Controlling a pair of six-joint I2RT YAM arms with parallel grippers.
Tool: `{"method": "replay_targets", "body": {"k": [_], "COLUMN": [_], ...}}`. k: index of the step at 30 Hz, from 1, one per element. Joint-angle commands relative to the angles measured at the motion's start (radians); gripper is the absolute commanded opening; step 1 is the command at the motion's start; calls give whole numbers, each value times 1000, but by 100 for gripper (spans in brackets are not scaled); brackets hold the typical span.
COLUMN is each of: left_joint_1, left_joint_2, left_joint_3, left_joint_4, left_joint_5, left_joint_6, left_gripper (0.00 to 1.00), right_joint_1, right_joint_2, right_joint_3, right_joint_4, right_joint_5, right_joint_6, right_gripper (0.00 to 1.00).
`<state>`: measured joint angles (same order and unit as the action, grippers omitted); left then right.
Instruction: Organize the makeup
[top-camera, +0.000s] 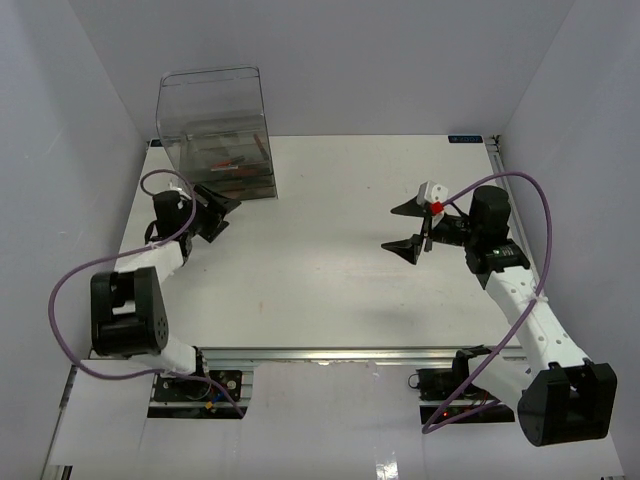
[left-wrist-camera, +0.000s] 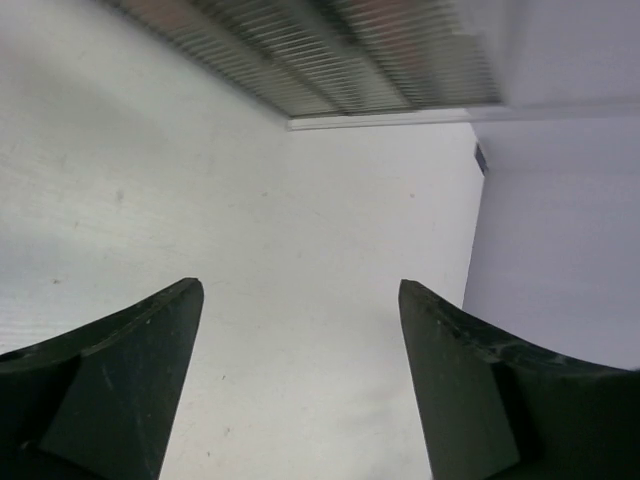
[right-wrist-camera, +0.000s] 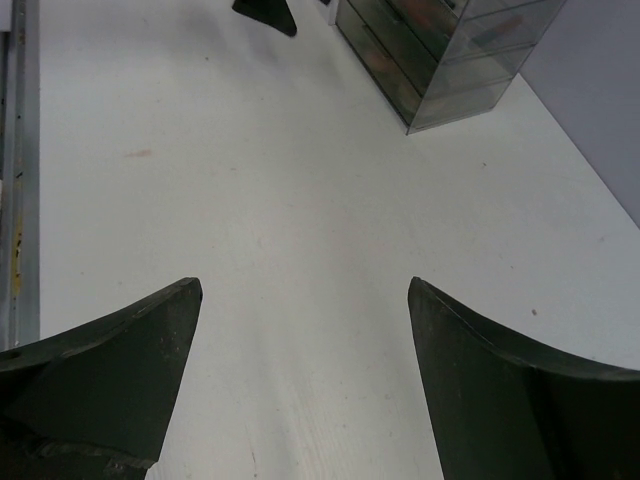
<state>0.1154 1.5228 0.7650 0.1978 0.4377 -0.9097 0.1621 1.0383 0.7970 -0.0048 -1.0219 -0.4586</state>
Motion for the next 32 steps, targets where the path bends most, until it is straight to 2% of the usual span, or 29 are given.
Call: {"method": "replay_targets", "body": {"k": [1,3,5,7,10,15,19,24,32], "left_joint_1": [33,31,17,-20,-89,-220,-258,-260,-260], "left_joint_2": [-304,-396,-494,-579,-719,-905,-964,-956,-955], "left_joint_3": [-25,-17,-22,-47,-127,-181,-206,-207,-206], "left_joint_4": [30,27,18,9,-22,-142,-182,-181,-189], "left_joint_5": [142,311,376,420,441,360,297,302,303], "left_joint_6": [209,277,347,408,505,676,704,694,695], "left_gripper": [98,98,98,98,98,98,98,98,98], "right_joint_1": [-22,-27,-30,-31,-37,-42,-112,-191,-219], "right_joint_2": [-49,-36,-23,-20,-28,-96,-192,-272,-305], "right_joint_3": [5,37,73,81,62,-19,-139,-184,-212], "right_joint_4": [-130,-247,-353,-385,-363,-277,-168,-119,-98], "right_joint_5": [127,158,198,260,350,393,404,393,399], "right_joint_6": [-29,-53,-70,-45,53,132,215,268,346], "right_gripper": [90,90,90,90,90,90,90,90,90]}}
